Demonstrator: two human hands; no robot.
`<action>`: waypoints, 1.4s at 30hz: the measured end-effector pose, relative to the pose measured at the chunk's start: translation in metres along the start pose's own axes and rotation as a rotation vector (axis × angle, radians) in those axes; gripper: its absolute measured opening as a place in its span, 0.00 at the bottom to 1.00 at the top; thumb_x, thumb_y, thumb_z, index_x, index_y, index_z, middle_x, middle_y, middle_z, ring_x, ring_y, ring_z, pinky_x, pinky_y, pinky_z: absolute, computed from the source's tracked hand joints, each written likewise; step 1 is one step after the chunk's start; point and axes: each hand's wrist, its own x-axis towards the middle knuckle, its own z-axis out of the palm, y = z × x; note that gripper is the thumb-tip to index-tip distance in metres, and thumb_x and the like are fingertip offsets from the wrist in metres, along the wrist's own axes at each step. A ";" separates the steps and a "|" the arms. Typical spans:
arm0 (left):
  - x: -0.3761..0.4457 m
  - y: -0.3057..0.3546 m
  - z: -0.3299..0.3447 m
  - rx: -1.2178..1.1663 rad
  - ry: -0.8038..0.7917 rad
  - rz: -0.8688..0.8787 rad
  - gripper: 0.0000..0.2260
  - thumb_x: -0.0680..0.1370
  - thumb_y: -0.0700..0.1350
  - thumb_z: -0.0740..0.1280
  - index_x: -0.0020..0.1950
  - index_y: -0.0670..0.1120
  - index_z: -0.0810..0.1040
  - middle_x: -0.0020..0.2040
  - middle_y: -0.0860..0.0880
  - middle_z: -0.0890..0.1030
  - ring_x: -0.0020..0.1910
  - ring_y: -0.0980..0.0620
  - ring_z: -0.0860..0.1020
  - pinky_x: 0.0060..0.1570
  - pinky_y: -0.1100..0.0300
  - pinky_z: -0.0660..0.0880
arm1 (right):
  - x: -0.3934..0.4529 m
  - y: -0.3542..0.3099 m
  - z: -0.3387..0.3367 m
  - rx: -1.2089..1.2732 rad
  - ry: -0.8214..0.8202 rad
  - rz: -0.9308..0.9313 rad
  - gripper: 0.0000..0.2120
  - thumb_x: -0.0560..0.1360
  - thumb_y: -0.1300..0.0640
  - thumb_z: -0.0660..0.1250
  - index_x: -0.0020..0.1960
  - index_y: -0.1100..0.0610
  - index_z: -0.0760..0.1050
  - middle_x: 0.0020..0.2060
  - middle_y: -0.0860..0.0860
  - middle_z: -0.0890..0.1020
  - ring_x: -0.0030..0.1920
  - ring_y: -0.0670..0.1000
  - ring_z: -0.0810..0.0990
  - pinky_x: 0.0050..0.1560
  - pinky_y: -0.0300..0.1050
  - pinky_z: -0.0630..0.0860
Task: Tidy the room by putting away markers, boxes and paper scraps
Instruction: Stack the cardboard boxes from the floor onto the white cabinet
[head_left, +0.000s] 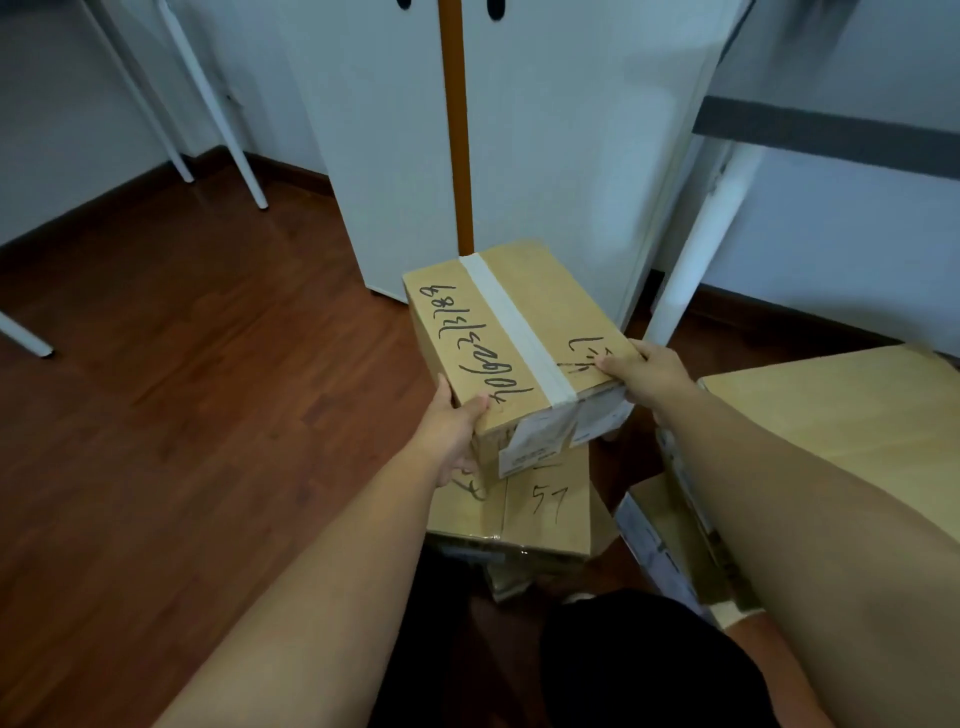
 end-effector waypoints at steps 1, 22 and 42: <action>0.005 0.004 -0.003 0.017 -0.007 0.006 0.31 0.81 0.52 0.65 0.78 0.64 0.51 0.68 0.54 0.74 0.46 0.54 0.76 0.48 0.35 0.79 | 0.002 0.000 0.001 0.027 0.007 0.001 0.21 0.71 0.51 0.74 0.62 0.55 0.77 0.43 0.45 0.79 0.41 0.45 0.76 0.54 0.50 0.76; -0.009 0.203 -0.103 -0.451 0.065 0.560 0.33 0.77 0.37 0.69 0.76 0.59 0.61 0.56 0.50 0.84 0.46 0.52 0.85 0.39 0.57 0.78 | -0.017 -0.237 0.061 0.683 0.023 -0.417 0.26 0.68 0.59 0.77 0.64 0.55 0.76 0.49 0.50 0.84 0.41 0.45 0.85 0.37 0.35 0.79; -0.018 0.477 -0.063 -0.030 -0.230 0.978 0.60 0.56 0.49 0.84 0.79 0.60 0.51 0.65 0.49 0.79 0.59 0.50 0.81 0.58 0.47 0.78 | -0.045 -0.417 -0.070 0.561 0.189 -0.882 0.20 0.69 0.54 0.76 0.60 0.54 0.79 0.53 0.53 0.85 0.54 0.54 0.84 0.54 0.51 0.80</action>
